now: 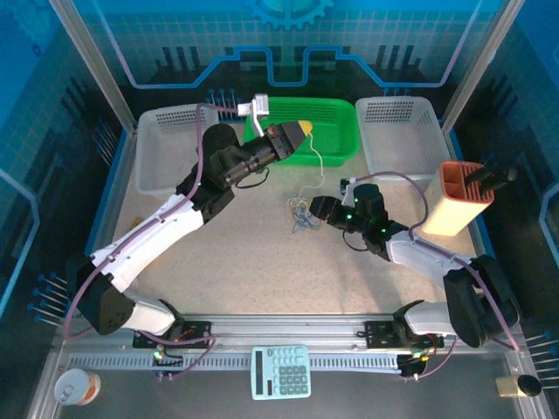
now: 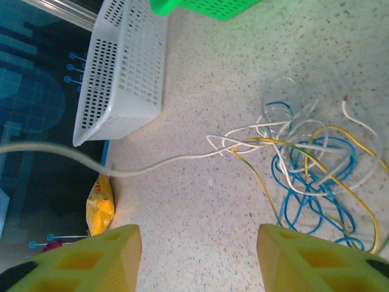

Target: Untangle the cables

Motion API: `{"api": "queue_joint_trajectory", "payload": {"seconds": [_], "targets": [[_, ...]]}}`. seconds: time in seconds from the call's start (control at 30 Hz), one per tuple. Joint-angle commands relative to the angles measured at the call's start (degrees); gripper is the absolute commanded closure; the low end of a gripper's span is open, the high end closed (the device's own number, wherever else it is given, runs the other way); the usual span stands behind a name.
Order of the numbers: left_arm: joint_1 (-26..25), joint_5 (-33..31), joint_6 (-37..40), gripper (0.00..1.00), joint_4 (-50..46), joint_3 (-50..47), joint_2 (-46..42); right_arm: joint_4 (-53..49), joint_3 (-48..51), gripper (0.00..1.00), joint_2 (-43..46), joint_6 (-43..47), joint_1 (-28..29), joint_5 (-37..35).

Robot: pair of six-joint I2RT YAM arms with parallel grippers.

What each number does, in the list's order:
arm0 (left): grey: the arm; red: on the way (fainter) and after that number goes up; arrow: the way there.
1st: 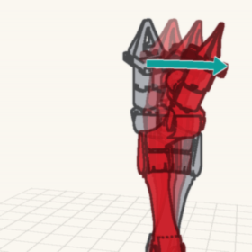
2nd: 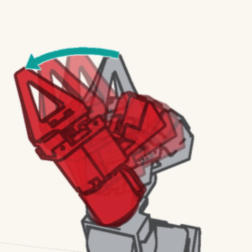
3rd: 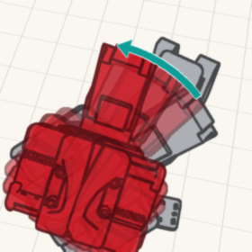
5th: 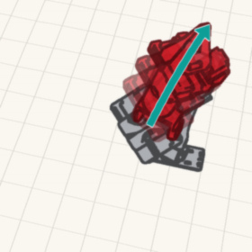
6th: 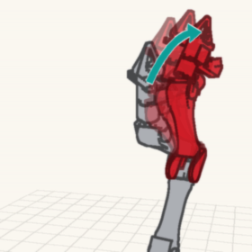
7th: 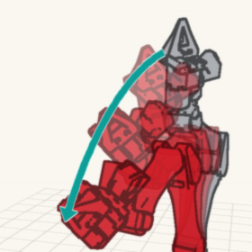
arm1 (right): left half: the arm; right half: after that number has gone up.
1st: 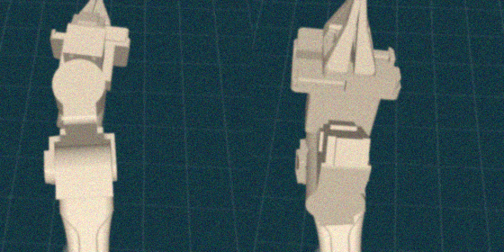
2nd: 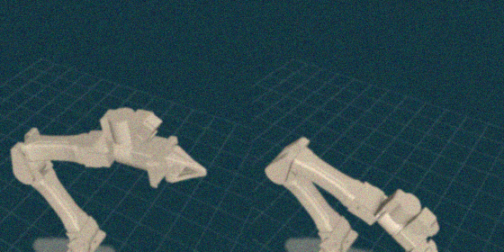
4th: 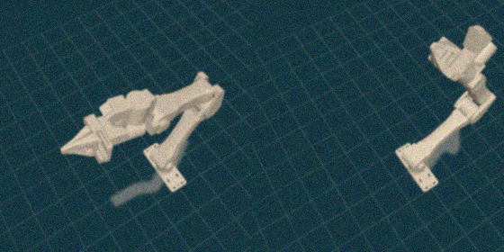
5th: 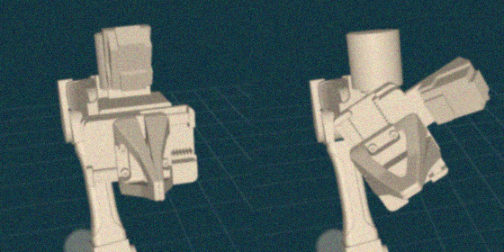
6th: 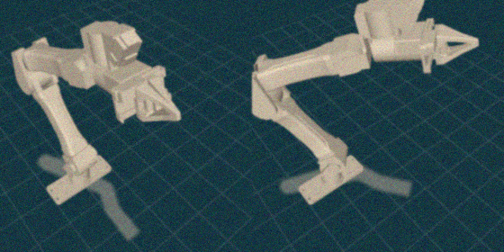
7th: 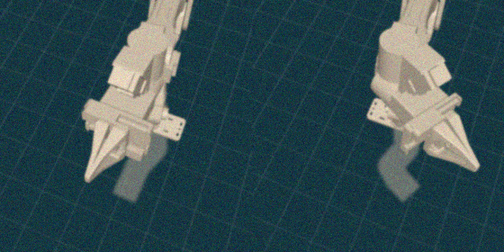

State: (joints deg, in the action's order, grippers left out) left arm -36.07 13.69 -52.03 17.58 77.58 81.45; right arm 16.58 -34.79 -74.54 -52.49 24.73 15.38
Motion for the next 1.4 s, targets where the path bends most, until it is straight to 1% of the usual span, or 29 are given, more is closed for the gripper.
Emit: {"api": "queue_joint_trajectory", "payload": {"seconds": [0.0, 0.03, 0.07, 0.1, 0.17, 0.23, 0.4, 0.57, 0.67, 0.87, 1.0, 1.13, 1.2, 1.37], "targets": [[0.68, 3.7, 4.36, 1.0, -5.57, 4.17, 1.65, -4.81, 0.61, 0.34, 3.59, 5.51, 0.11, -2.4], [0.74, 3.91, 4.92, 1.0, -6.81, 5.32, 1.86, -5.28, 0.73, 0.25, 4.31, 6.83, 0.12, -2.71], [0.74, 3.97, 5.32, 1.0, -7.76, 6.28, 2.09, -5.74, 0.56, 0.21, 4.97, 8.18, 0.14, -2.97], [0.83, 4.18, 5.81, 1.0, -8.31, 7.04, 2.16, -6.07, 0.37, 0.17, 5.79, 9.84, 0.22, -3.36], [0.75, 4.24, 6.23, 1.0, -9.31, 8.14, 2.25, -6.52, -0.33, 0.13, 7.25, 12.96, 0.59, -4.33], [0.78, 4.49, 6.41, 1.0, -10.05, 9.17, 2.29, -6.56, -1.53, 0.12, 8.4, 16.24, 0.92, -4.79], [0.8, 4.89, 6.16, 1.0, -11.23, 10.9, 2.24, -6.43, -6.26, 0.09, 8.17, 20.5, 1.74, -4.66], [0.76, 5.66, 6.06, 1.0, -12.22, 12.79, 2.29, -7.62, -11.74, 0.08, 4.32, 21.95, 2.25, -8.84], [0.81, 5.66, 5.88, 1.0, -12.45, 13.85, 2.19, -5.95, -13.78, 0.08, 0.88, 21.44, 2.23, -10.18], [0.78, 6.55, 5.21, 1.0, -12.79, 18.75, 2.99, 1.04, -13.6, 0.14, -6.15, 19.23, 2.29, -11.14], [0.8, 7.48, 4.49, 1.0, -13.25, 23.49, 3.97, 3.95, -12.22, 0.21, -10.46, 18.1, 2.29, -11.81], [0.79, 8.01, 4.13, 1.0, -12.93, 26.93, 4.16, 5.8, -10.5, 0.3, -13.44, 17.42, 2.27, -12.21], [0.87, 8.02, 4.38, 1.0, -13.3, 28.66, 4.16, 6.33, -9.57, 0.36, -14.67, 17.25, 2.19, -12.18], [1.44, 7.54, 6.46, 1.0, -15.63, 32.73, 3.75, 7.97, -6.79, 0.49, -16.3, 16.5, 2.22, -11.57]]}}
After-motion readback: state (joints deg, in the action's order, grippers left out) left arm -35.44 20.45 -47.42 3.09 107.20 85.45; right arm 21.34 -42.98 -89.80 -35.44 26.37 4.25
